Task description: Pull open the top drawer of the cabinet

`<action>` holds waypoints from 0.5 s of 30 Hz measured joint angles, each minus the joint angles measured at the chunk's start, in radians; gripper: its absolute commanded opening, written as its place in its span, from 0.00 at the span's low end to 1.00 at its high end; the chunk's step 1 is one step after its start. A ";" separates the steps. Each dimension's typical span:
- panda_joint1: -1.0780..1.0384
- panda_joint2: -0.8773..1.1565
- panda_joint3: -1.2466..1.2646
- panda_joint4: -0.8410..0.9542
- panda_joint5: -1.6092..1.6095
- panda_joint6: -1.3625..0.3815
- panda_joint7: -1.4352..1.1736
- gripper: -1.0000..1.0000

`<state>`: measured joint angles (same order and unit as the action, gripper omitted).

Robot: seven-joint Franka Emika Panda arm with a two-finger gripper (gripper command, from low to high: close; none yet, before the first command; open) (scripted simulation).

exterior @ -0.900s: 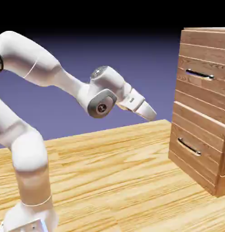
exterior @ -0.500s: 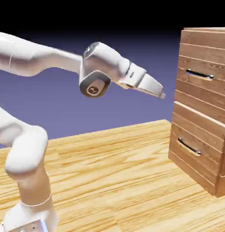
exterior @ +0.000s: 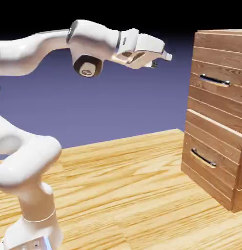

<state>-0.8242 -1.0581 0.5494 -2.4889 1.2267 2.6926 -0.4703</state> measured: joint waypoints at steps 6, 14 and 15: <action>-0.178 -0.104 0.117 0.068 0.261 -0.073 -0.258 0.50; -0.415 -0.242 0.273 0.159 0.609 -0.171 -0.601 0.50; -0.445 -0.260 0.292 0.171 0.652 -0.183 -0.644 0.50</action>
<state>-1.2688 -1.3177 0.8415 -2.3181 1.8790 2.5095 -1.1146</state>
